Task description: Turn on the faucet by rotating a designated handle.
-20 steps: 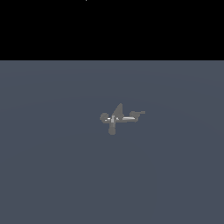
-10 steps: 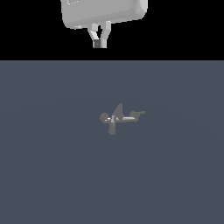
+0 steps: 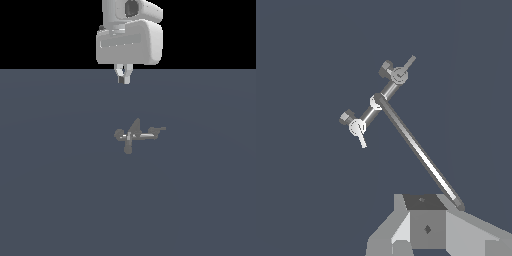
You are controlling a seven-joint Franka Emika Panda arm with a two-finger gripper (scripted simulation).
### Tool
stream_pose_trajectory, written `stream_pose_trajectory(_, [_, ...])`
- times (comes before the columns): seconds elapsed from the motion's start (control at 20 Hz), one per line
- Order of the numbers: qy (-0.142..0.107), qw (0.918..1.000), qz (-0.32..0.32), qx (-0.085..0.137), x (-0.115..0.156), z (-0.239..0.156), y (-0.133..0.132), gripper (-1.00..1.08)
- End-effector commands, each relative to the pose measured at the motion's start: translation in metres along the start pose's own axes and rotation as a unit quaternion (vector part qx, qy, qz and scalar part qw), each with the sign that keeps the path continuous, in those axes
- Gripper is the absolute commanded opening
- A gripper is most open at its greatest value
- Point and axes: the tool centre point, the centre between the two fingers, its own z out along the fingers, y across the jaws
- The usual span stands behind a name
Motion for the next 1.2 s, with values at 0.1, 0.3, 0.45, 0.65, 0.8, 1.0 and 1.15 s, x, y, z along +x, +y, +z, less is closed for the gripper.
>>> stream_pose_trajectory(0.1, [0.000,0.9987,0.051,0.000,0.027,0.029,-0.010,-1.00])
stream_pose_trajectory(0.3, [0.001,0.9953,0.097,-0.001,0.052,0.056,-0.016,-1.00])
stream_pose_trajectory(0.45, [0.001,0.9912,0.132,-0.002,0.072,0.076,-0.019,-1.00])
stream_pose_trajectory(0.65, [0.001,0.9836,0.180,-0.003,0.100,0.103,-0.020,-1.00])
stream_pose_trajectory(0.8, [0.001,0.9762,0.217,-0.004,0.121,0.124,-0.020,-1.00])
stream_pose_trajectory(1.0, [0.002,0.9647,0.263,-0.004,0.149,0.150,-0.016,-1.00])
stream_pose_trajectory(1.15, [0.001,0.9562,0.293,-0.004,0.166,0.166,-0.013,-1.00])
